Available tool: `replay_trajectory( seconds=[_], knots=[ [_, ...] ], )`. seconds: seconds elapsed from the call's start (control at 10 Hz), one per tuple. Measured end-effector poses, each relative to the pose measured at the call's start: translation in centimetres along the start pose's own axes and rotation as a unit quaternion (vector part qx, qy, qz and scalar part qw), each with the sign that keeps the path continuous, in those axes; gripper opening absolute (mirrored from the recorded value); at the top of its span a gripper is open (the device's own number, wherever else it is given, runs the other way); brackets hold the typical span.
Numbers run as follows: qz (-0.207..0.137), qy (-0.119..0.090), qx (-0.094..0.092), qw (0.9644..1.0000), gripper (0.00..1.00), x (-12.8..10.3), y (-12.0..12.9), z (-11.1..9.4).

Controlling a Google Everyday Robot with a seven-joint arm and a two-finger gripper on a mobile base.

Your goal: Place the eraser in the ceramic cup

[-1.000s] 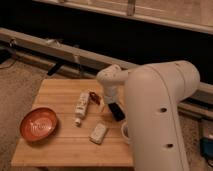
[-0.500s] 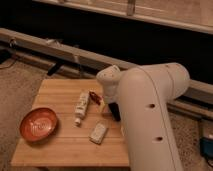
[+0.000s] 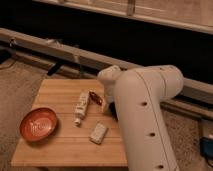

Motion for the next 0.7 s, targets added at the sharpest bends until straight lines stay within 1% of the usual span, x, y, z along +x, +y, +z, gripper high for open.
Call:
replay_trajectory(
  seconds=[0.1, 0.2, 0.3, 0.5, 0.6, 0.7],
  knots=[
    [0.002, 0.003, -0.001, 1.0, 0.76, -0.2, -0.43, 0.17],
    [0.003, 0.005, -0.002, 1.0, 0.7, -0.33, -0.68, 0.23],
    [0.005, 0.006, -0.006, 1.0, 0.58, -0.49, -0.75, 0.17],
    [0.007, 0.005, -0.009, 0.9999, 0.4, -0.56, -1.14, -0.01],
    [0.01, 0.003, -0.013, 0.9999, 0.28, -0.44, -1.32, -0.18],
    [0.009, 0.004, -0.013, 0.9999, 0.17, -0.43, -1.28, -0.22]
  ],
)
